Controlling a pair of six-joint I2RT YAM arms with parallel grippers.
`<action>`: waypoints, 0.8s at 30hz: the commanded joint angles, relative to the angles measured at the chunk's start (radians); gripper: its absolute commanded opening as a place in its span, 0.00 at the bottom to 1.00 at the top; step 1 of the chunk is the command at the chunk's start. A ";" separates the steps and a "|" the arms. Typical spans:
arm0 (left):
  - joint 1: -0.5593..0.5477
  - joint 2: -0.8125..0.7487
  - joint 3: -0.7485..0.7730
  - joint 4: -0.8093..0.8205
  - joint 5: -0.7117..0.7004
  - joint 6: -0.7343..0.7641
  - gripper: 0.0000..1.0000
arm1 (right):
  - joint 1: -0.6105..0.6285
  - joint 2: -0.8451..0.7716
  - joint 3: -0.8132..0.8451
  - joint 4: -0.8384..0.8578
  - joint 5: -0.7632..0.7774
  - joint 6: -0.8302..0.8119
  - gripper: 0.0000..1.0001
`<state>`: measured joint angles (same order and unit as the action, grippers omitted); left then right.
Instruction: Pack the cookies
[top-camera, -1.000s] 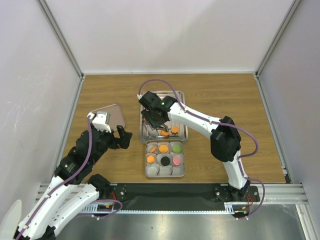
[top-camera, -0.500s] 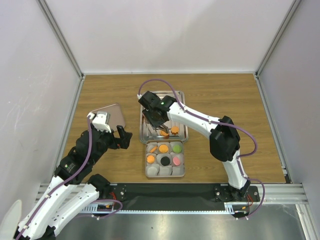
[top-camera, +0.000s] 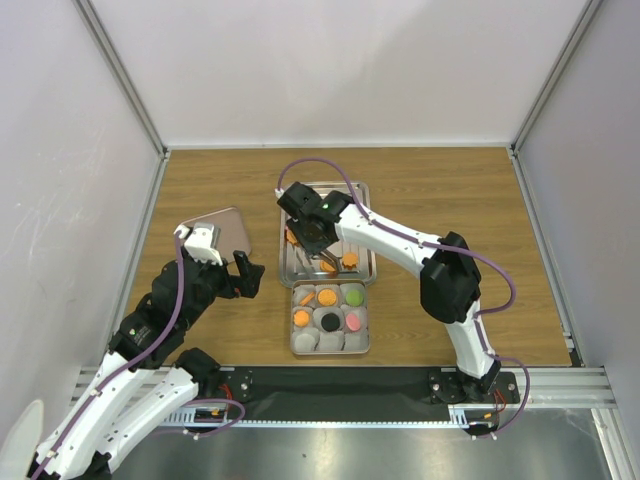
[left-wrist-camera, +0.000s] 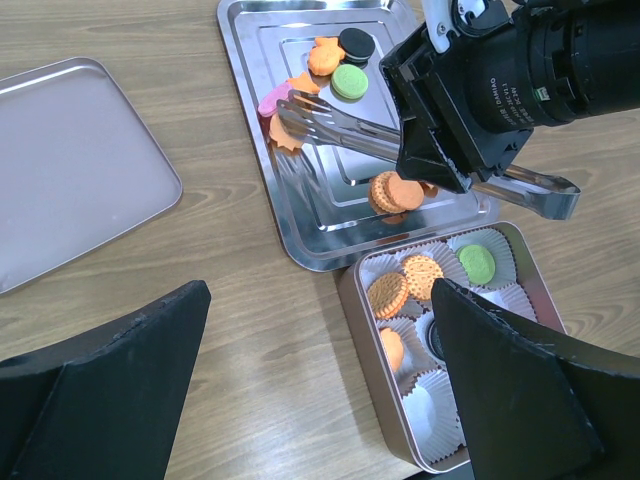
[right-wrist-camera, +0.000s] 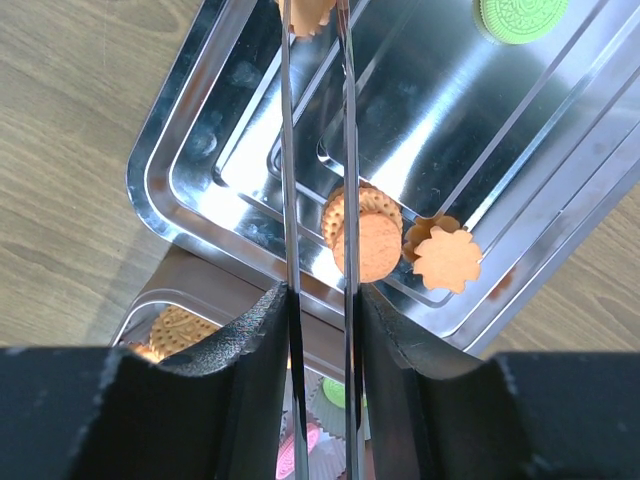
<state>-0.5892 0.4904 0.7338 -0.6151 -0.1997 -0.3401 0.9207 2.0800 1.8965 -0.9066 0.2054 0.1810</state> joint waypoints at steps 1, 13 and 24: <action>-0.009 -0.007 0.003 0.020 -0.007 -0.013 1.00 | -0.002 -0.060 0.015 0.011 0.012 -0.009 0.36; -0.008 -0.007 0.003 0.018 -0.009 -0.013 1.00 | -0.002 -0.161 -0.027 0.020 0.014 0.005 0.27; -0.009 0.010 0.003 0.020 -0.007 -0.014 1.00 | -0.008 -0.356 -0.138 0.015 -0.062 0.017 0.26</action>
<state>-0.5892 0.4911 0.7338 -0.6155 -0.1997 -0.3401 0.9188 1.8332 1.7912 -0.9066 0.1844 0.1875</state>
